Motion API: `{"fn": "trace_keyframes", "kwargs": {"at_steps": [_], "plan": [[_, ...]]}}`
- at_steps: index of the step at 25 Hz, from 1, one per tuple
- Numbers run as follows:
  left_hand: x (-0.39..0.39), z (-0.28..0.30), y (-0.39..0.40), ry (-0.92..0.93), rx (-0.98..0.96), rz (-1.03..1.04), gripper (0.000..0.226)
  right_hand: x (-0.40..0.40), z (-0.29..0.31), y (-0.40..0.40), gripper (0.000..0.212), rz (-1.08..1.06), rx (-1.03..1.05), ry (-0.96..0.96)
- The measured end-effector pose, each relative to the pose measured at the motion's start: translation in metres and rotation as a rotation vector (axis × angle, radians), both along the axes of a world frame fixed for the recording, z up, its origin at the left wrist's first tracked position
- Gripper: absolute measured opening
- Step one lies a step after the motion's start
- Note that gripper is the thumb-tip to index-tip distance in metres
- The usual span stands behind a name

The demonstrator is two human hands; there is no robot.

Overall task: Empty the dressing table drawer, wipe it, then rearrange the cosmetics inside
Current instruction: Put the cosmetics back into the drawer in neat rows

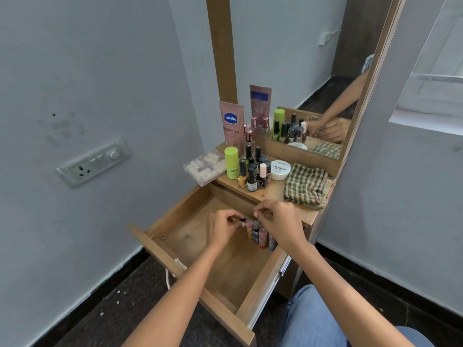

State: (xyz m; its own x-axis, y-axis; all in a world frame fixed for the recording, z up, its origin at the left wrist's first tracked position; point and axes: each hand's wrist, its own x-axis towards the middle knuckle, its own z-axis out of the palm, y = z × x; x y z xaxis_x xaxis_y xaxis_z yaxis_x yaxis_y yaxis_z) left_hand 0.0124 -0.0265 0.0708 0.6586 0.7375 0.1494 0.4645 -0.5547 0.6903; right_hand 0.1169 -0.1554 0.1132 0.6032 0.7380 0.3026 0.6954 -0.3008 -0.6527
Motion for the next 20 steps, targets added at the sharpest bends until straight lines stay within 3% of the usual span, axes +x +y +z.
{"fn": "trace_keyframes", "kwargs": {"at_steps": [7, 14, 20], "plan": [[-0.002, 0.004, 0.002, 0.067, 0.055, -0.084, 0.016, 0.000, 0.006, -0.002, 0.012, -0.003, -0.005, -0.005], [-0.006, 0.011, 0.003, 0.119, 0.054, -0.136, 0.032, 0.001, 0.006, -0.005, 0.013, -0.021, -0.025, -0.020], [-0.012, 0.025, 0.004, 0.055, 0.236, -0.115, 0.042, 0.003, 0.012, -0.003, 0.014, -0.054, -0.014, -0.023]]}}
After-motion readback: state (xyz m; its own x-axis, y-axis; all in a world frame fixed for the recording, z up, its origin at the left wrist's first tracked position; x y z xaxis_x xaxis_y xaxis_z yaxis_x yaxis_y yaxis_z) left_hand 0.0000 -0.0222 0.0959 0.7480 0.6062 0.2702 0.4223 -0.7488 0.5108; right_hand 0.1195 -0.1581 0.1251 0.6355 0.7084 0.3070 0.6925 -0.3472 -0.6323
